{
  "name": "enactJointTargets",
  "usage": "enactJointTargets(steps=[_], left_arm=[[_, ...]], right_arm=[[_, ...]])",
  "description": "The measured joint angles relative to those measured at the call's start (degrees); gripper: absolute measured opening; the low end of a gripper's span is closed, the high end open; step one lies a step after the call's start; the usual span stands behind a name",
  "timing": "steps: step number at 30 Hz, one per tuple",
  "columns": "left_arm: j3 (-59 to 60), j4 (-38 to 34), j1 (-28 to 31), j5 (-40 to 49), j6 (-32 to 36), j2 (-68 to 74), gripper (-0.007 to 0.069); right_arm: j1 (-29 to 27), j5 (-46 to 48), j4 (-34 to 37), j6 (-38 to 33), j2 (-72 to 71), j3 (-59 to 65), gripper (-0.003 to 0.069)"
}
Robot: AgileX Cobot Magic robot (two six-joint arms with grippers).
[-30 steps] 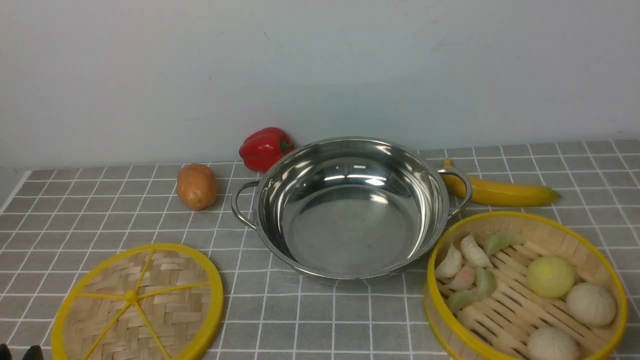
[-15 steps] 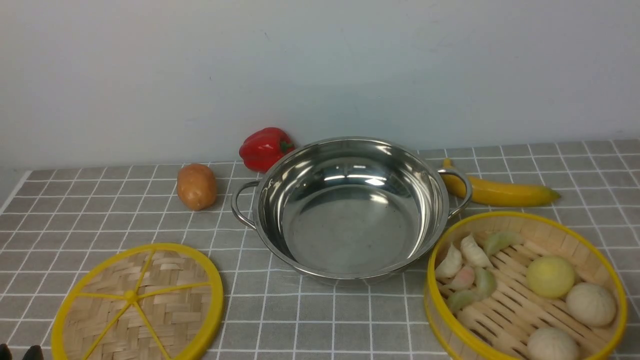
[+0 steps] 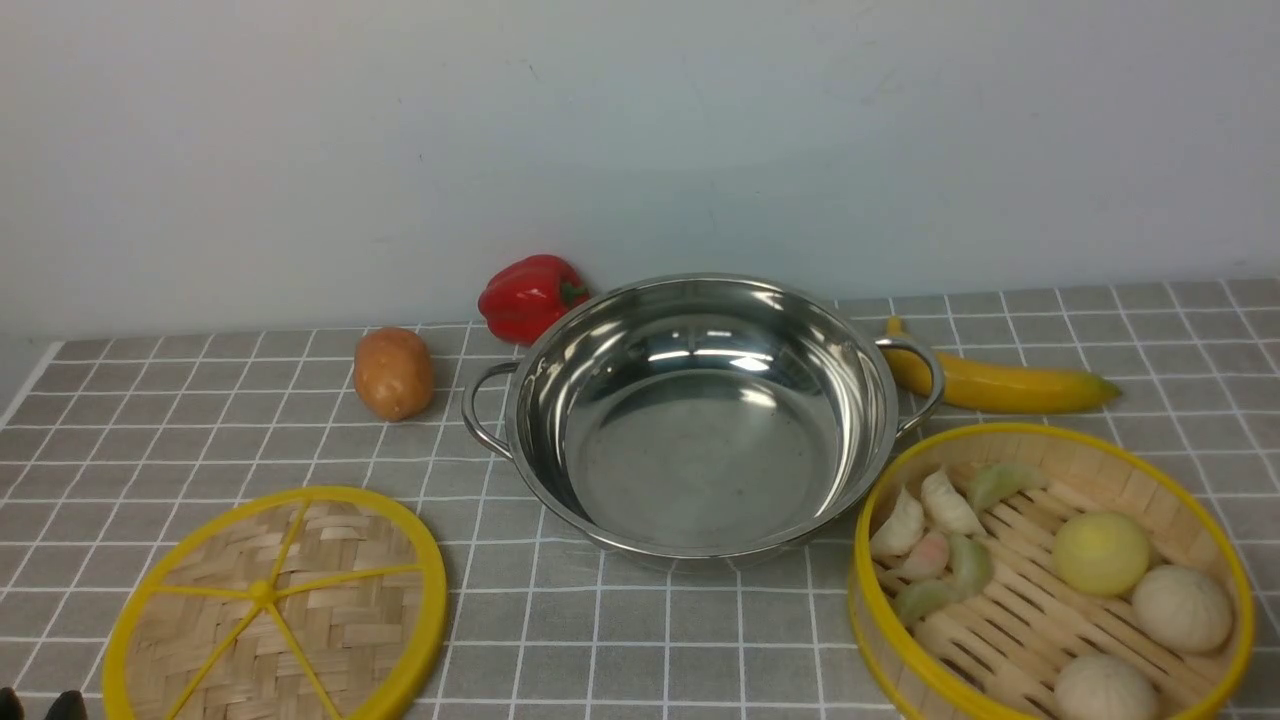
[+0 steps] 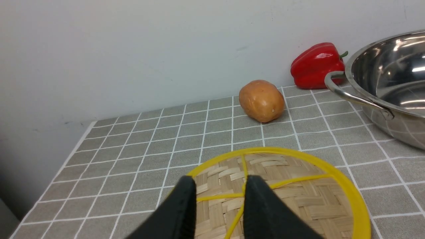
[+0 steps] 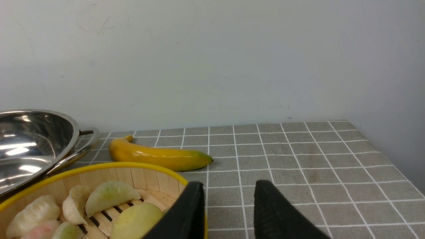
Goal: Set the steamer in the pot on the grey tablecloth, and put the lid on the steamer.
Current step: 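Reach for and grasp the rim of the bamboo steamer holding the buns with the right gripper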
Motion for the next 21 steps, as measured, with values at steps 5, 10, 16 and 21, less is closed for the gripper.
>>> enactJointTargets(steps=[5, 10, 16, 21], left_arm=[[0.0, 0.1, 0.0, 0.0, -0.1, 0.0, 0.0202], [0.0, -10.1, 0.0, 1.1, -7.3, 0.0, 0.0211], [0.0, -29.7, 0.0, 4.4, -18.9, 0.0, 0.0223], [0.0, -31.9, 0.0, 4.0, -19.6, 0.0, 0.0232]], right_arm=[[0.0, 0.0, 0.8, 0.2, 0.0, 0.0, 0.024], [0.0, 0.0, 12.4, 3.8, 0.0, 0.0, 0.024], [0.0, 0.1, 36.4, 8.8, 0.0, 0.0, 0.024], [0.0, -0.2, 44.1, 9.2, 0.0, 0.0, 0.024]])
